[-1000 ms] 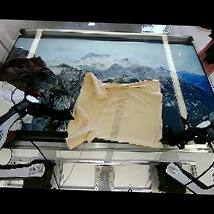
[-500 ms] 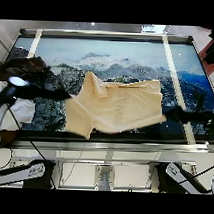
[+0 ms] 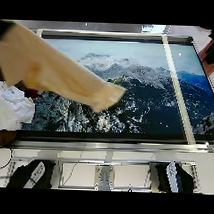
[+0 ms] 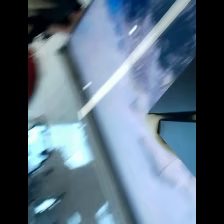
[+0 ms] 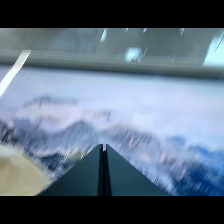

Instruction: Fold the shirts.

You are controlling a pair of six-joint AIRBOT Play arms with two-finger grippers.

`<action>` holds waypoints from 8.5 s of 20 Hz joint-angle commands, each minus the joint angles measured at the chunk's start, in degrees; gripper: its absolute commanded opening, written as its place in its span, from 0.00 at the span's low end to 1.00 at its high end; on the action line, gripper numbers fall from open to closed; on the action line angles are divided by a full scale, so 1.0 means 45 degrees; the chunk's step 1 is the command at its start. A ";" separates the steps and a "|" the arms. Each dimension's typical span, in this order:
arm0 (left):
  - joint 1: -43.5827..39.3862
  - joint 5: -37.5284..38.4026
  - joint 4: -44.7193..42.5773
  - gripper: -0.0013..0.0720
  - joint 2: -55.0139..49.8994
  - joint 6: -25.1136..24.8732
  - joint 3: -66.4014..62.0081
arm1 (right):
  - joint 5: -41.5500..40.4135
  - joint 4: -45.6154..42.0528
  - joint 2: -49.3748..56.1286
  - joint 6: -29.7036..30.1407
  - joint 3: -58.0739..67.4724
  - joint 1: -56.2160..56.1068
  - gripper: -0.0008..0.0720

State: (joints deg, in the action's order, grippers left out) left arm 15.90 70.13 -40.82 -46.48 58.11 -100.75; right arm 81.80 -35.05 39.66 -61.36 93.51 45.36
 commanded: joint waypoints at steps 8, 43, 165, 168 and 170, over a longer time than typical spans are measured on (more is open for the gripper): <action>0.0107 0.0967 -0.1778 0.03 -0.0578 0.2414 0.1069 | 0.1520 0.2293 0.1331 -0.1209 -0.4585 -0.4711 0.06; -0.3662 0.3211 -0.1394 0.67 -1.2517 0.4201 -0.2531 | -0.6246 -0.1627 0.4318 -0.1428 -1.4178 -1.1638 0.70; 0.0355 0.0874 -0.4337 0.31 -0.1171 0.2501 0.7922 | -0.4255 -0.6120 0.6742 -0.1729 -0.6883 -0.3036 0.49; 0.0355 -0.1030 -0.2574 0.32 0.0811 0.3555 1.3372 | -0.4507 -0.6067 0.6790 -0.1729 -0.6897 -0.3041 0.49; 0.0355 -0.1982 -0.0967 0.32 0.1151 0.4211 1.5679 | -0.4381 -0.5751 0.7354 -0.1734 -0.6892 -0.3041 0.49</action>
State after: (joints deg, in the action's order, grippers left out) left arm 17.26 66.70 -53.06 -46.46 72.49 -46.61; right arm 61.17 -62.15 70.96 -69.28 62.48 31.38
